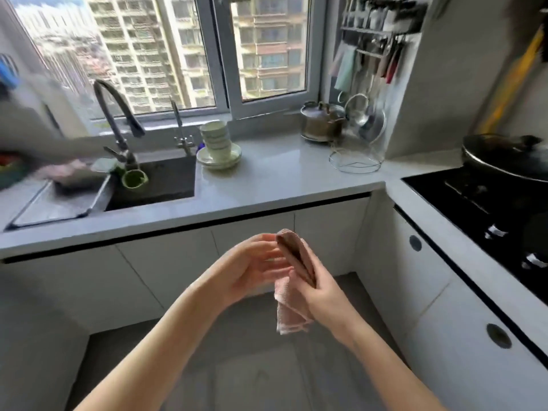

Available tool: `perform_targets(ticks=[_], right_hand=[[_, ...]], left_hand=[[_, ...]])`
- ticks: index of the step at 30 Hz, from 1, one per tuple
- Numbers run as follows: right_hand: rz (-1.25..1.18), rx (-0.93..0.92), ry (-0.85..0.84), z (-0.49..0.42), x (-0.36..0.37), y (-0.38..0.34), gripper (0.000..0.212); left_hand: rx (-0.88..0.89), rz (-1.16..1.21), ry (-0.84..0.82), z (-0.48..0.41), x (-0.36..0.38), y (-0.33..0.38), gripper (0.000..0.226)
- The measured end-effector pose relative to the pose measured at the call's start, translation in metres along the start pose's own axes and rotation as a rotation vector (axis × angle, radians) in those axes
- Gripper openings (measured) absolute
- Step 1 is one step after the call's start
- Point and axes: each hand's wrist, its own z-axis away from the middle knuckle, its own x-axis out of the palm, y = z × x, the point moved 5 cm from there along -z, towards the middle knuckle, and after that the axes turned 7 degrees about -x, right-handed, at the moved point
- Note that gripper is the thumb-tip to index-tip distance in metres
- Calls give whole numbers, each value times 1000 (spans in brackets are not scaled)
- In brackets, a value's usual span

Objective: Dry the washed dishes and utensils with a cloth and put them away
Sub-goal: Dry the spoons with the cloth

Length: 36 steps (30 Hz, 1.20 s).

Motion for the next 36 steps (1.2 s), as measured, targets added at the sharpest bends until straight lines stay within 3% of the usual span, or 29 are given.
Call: perform_targets(ticks=[4,6,9,11,13,15,17,19,22,25,29,31,34,36], right_hand=[[11,45,-51,-76,31,-1,54],[166,2,-95,-111,41,-5,43],[365,-79,-214,-165,55,-12,55],[368,-129,-280,-202,64,-11,55],[290,-144,-307,-241,66,-5,57],[144,-108,-280,-283,60,6,74],[-149,19,-261,-324,54,26,101],[-417,157,-283,-366,55,47,114],[-560,227,-251,-434,62,63,103],[-621,250,-35,-498,53,68,69],[-422,225,65,-557,27,70,54],[-240,192,55,-577,12,74,51],[-31,180,57,-598,-9,88,62],[14,193,77,-606,-22,99,71]], left_hand=[[48,-215,247,-4,-82,60,23],[23,-304,369,-12,-117,79,36],[-120,-192,363,-36,-153,97,51],[-170,-21,328,-58,-167,108,40],[-129,69,355,-87,-183,126,27],[-31,179,377,-119,-200,150,42],[67,241,374,-152,-215,178,50],[138,205,357,-185,-225,207,53],[157,12,342,-232,-232,246,57],[165,-273,432,-271,-249,284,61],[194,-491,754,-306,-302,318,36],[92,-479,924,-328,-334,317,15],[-164,-123,962,-381,-367,297,21],[-245,92,945,-422,-373,288,24]])
